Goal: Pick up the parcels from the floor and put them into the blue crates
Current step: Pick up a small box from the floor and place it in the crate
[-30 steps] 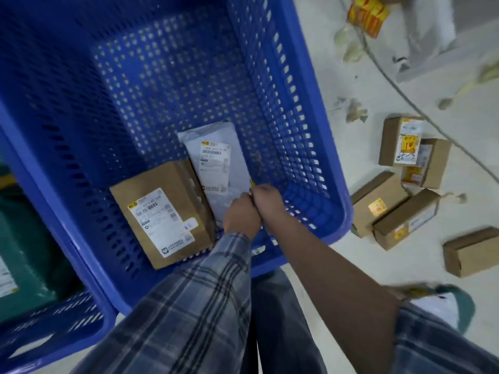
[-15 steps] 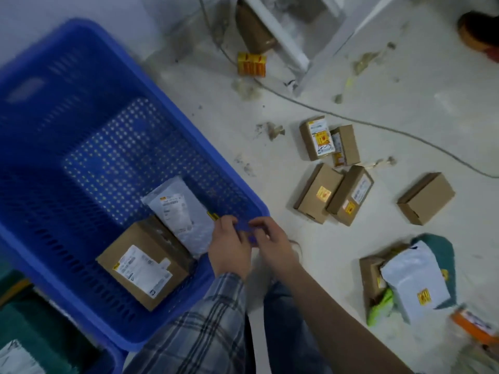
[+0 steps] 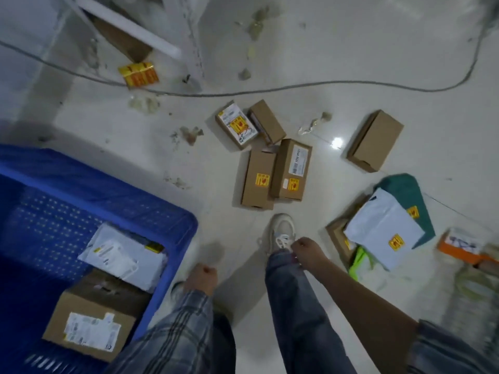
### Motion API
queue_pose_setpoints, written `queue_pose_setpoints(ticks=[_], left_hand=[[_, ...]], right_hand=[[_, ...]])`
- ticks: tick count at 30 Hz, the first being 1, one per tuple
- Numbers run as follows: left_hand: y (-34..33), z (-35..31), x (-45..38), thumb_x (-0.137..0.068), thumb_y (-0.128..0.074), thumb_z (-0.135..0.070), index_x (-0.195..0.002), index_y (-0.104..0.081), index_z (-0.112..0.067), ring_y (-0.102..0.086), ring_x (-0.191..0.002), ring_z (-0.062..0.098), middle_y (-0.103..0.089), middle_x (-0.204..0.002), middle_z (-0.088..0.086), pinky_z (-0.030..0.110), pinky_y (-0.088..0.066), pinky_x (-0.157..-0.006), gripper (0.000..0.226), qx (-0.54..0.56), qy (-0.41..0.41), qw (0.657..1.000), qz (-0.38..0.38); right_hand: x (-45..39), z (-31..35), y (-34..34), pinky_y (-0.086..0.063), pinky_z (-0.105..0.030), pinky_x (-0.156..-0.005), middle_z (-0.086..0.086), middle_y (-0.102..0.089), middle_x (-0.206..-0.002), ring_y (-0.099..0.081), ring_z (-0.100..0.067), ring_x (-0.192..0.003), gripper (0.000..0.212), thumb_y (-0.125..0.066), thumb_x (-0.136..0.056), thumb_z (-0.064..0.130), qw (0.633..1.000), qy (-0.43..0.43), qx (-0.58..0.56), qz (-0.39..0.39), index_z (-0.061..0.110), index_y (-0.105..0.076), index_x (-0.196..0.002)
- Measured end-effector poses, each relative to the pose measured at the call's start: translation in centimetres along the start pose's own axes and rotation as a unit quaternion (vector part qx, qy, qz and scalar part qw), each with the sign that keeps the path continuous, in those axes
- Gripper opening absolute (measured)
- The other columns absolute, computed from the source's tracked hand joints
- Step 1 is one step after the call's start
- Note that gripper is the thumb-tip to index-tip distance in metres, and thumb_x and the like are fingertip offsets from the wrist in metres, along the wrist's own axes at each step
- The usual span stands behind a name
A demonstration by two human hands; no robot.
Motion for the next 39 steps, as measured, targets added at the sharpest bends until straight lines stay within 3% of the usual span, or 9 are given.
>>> queue_pose_setpoints(ticks=[4,12,15,17,22,26,31,36,39], left_hand=[[-2.4,-4.3,-0.1,-0.090,-0.041,-0.011,-0.098,-0.053,0.002,-0.061,-0.100,0.039,-0.062,-0.108,0.027,0.043,-0.049,-0.089,0.019,0.022,0.038,0.999,0.011],[-5.6,-21.8,-0.1,-0.095,-0.041,-0.023,-0.101,-0.052,-0.015,-0.059,-0.094,0.028,-0.059,-0.096,0.006,0.038,-0.049,-0.089,0.015,-0.045,-0.130,0.991,0.001],[-7.8,-25.5,-2.9,-0.095,-0.047,-0.020,-0.082,-0.050,-0.018,-0.051,-0.071,0.015,-0.049,-0.072,-0.005,0.027,-0.042,-0.066,0.014,-0.045,-0.194,0.979,0.032],[-9.2,-27.0,-5.9,-0.093,-0.053,-0.020,-0.095,-0.051,-0.015,-0.049,-0.067,0.010,-0.049,-0.075,-0.007,0.025,-0.040,-0.061,0.005,-0.026,-0.192,0.980,0.033],[-11.5,-26.7,-13.2,-0.087,-0.064,-0.032,-0.143,-0.030,-0.009,-0.052,-0.123,0.029,-0.048,-0.140,0.011,0.045,-0.045,-0.102,0.069,0.030,-0.105,0.994,0.031],[-12.9,-25.8,-16.3,-0.084,-0.068,-0.035,-0.133,-0.041,-0.011,-0.058,-0.106,0.022,-0.057,-0.128,0.004,0.029,-0.049,-0.083,0.061,0.080,-0.106,0.991,0.013],[-14.6,-25.5,-17.0,-0.077,-0.075,-0.035,-0.118,-0.048,-0.014,-0.063,-0.100,0.022,-0.064,-0.110,0.000,0.038,-0.050,-0.094,0.053,0.102,-0.128,0.986,-0.011],[-15.9,-26.0,-15.4,-0.084,-0.068,-0.033,-0.120,-0.057,-0.009,-0.062,-0.092,0.016,-0.065,-0.108,0.002,0.029,-0.052,-0.081,0.045,0.092,-0.140,0.983,0.073],[-16.0,-25.5,-13.2,-0.084,-0.068,-0.034,-0.122,-0.059,-0.013,-0.064,-0.105,0.019,-0.066,-0.118,0.004,0.035,-0.051,-0.094,0.044,0.119,-0.115,0.976,0.144]], right_hand=[[-0.8,0.0,3.0,-0.049,-0.040,-0.085,-0.011,-0.060,-0.092,-0.056,-0.025,-0.085,0.014,-0.043,-0.095,0.020,0.997,0.009,-0.073,0.013,0.015,-0.054,-0.087],[-8.1,0.8,5.6,-0.051,-0.039,-0.077,-0.015,-0.060,-0.090,-0.057,-0.026,-0.079,0.015,-0.045,-0.092,0.016,0.987,-0.025,-0.159,0.004,0.015,-0.051,-0.078],[-11.7,0.9,5.8,-0.048,-0.028,-0.063,-0.011,-0.059,-0.082,-0.056,-0.020,-0.070,0.014,-0.044,-0.095,0.014,0.959,-0.041,-0.279,0.016,0.005,-0.054,-0.101],[-14.0,0.4,5.2,-0.050,-0.027,-0.066,-0.010,-0.059,-0.083,-0.058,-0.020,-0.072,0.020,-0.044,-0.096,0.015,0.933,-0.064,-0.353,0.035,0.003,-0.053,-0.109],[-19.3,-1.0,2.1,-0.050,-0.030,-0.074,-0.010,-0.060,-0.091,-0.059,-0.022,-0.086,0.020,-0.044,-0.096,0.020,0.878,-0.118,-0.459,0.061,0.005,-0.051,-0.107],[-22.2,-0.8,-1.3,-0.049,-0.038,-0.097,-0.012,-0.060,-0.116,-0.058,-0.025,-0.108,0.026,-0.044,-0.097,0.031,0.841,-0.120,-0.521,0.080,0.010,-0.048,-0.112],[-24.1,-0.1,-3.1,-0.051,-0.034,-0.090,-0.010,-0.060,-0.127,-0.058,-0.022,-0.114,0.048,-0.044,-0.095,0.043,0.821,-0.094,-0.557,0.077,0.011,-0.051,-0.131],[-23.0,0.9,-1.2,-0.050,-0.038,-0.096,-0.013,-0.063,-0.119,-0.061,-0.025,-0.110,0.040,-0.047,-0.095,0.040,0.786,-0.084,-0.610,0.056,0.012,-0.057,-0.121],[-21.4,0.6,1.3,-0.051,-0.037,-0.093,-0.013,-0.065,-0.120,-0.061,-0.026,-0.111,0.042,-0.056,-0.091,0.035,0.733,-0.066,-0.676,0.026,0.008,-0.057,-0.123]])
Point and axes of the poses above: each hand's wrist, its own x-axis away from the middle knuckle, its own y-axis out of the back of the hand, z = x × y, the point moved 5 cm from there along -x, towards the middle knuckle
